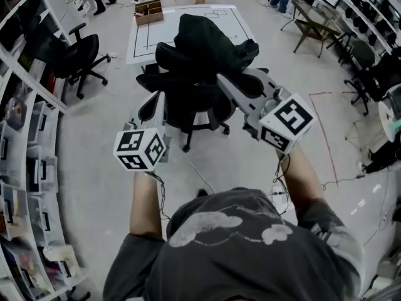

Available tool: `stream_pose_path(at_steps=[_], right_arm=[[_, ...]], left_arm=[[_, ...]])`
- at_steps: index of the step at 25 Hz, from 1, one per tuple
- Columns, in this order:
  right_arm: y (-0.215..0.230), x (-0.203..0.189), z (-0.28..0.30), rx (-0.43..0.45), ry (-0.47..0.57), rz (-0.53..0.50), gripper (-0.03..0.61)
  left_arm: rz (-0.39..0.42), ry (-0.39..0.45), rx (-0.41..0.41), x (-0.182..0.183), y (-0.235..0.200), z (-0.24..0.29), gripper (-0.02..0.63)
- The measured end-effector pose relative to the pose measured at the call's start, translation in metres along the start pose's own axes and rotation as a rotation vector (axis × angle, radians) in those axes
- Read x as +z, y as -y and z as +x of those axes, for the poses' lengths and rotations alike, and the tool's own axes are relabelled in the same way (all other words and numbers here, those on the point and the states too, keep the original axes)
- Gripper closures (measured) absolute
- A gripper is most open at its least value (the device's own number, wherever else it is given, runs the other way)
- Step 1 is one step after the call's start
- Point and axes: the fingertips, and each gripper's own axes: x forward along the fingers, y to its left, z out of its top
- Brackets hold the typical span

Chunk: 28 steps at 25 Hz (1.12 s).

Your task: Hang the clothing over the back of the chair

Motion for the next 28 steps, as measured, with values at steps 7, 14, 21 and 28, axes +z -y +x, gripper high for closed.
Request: stream_pose_path(at_steps=[7,14,21,28], right_arm=[[-0.009,-0.015,-0.014,0.013,-0.014,-0.016,0.58],[-0.032,-0.011,-0.039,0.067,-0.016,-0.002,0.581],[-0.078,-0.022,-0.071,0.142,-0.031,0.004,0.58],[-0.098,-0.039,-0.11,0.174,-0.02,0.035,0.58]], left_arm=[[0.002,-0.003,0.008,-0.008,0.022,-0.001,0.614],[0.012,-0.016,0.063,-0.01,0.051,-0.02,0.613],[0.018,-0.019,0.119,-0.023,0.092,-0.045,0.612],[0.024,-0.029,0.187,-0.038,0.126,-0.082,0.612]])
